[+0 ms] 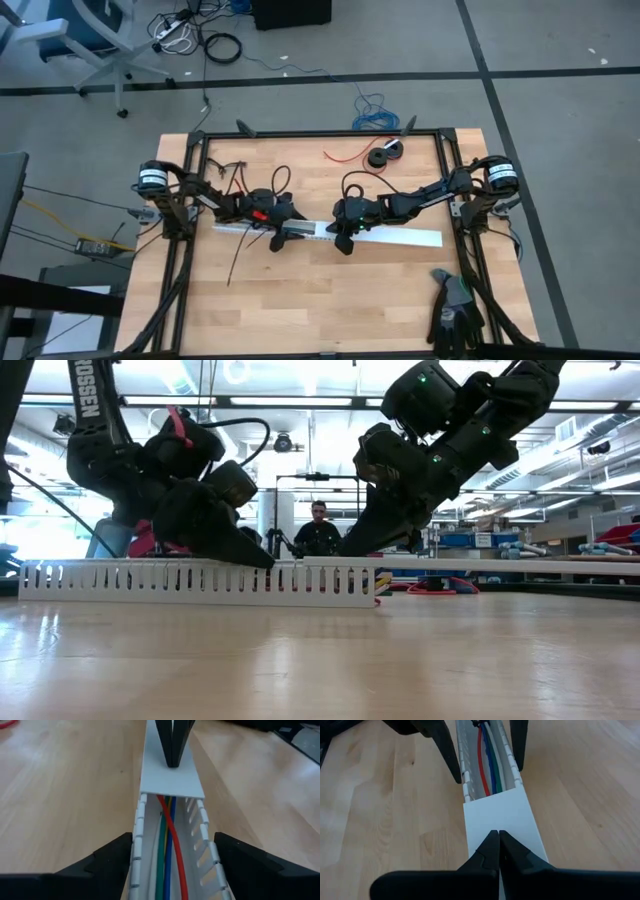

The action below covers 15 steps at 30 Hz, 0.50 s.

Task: Ziptie cables
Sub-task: Close the white cable duct

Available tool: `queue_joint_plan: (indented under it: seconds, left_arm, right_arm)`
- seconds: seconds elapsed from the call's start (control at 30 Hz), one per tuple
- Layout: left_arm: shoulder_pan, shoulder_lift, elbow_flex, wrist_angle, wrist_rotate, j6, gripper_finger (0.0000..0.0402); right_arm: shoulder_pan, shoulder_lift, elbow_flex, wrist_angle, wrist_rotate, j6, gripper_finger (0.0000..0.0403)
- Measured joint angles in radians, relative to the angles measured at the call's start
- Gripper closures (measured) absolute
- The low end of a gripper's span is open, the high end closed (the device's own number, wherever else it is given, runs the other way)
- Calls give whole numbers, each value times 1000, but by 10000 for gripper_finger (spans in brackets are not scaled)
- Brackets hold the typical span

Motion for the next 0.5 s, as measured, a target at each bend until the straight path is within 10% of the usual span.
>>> queue_joint_plan:
  seconds: [0.5]
  left_arm:
    - [-19,51,47,-7,6,28,114]
  right_arm:
    - [0,0,-1,4,0,0,403]
